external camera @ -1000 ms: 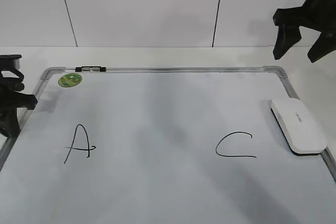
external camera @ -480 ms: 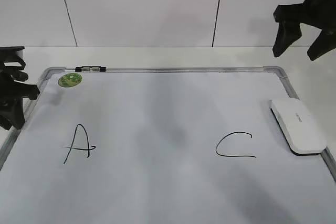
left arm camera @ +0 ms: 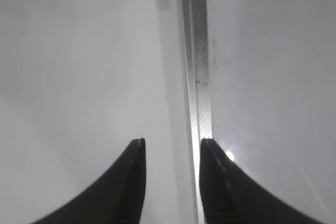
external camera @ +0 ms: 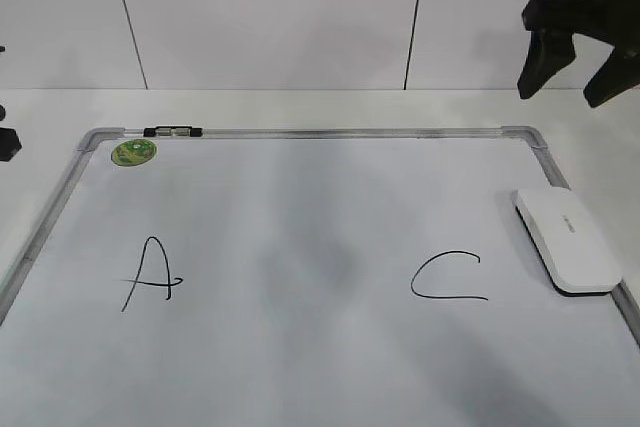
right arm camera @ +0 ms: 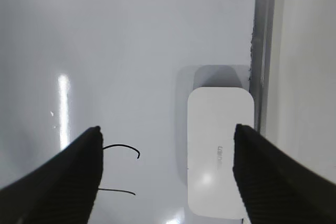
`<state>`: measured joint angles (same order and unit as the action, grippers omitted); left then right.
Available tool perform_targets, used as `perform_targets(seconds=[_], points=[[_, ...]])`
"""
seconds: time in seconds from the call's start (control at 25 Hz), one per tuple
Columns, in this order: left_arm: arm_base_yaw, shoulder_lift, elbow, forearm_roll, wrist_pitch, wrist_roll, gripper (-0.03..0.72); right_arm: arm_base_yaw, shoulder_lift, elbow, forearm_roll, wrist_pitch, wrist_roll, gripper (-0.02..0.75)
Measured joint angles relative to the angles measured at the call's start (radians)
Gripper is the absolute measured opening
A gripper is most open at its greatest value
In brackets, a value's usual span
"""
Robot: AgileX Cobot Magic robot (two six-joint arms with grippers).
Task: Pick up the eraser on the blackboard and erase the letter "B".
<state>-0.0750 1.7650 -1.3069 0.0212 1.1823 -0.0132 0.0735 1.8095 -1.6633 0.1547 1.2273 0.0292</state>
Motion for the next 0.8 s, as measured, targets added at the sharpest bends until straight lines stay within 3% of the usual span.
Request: perform_targets(seconds=[0.28,0.52,0.8], points=[[0.0,-0.114,0.0,0.003,0.032,0.002,0.267,0.0,-0.111,0.013,0.0,0.0,0.0,0.591],[0.0,-0.286,0.063,-0.066,0.038,0.002,0.281,0.0,-0.312,0.155,-0.03,0.006,-0.014,0.59],[0.0,-0.5,0.172,-0.077,0.046,0.002,0.543,0.0,-0.589,0.35,-0.044,0.021,-0.003,0.589]])
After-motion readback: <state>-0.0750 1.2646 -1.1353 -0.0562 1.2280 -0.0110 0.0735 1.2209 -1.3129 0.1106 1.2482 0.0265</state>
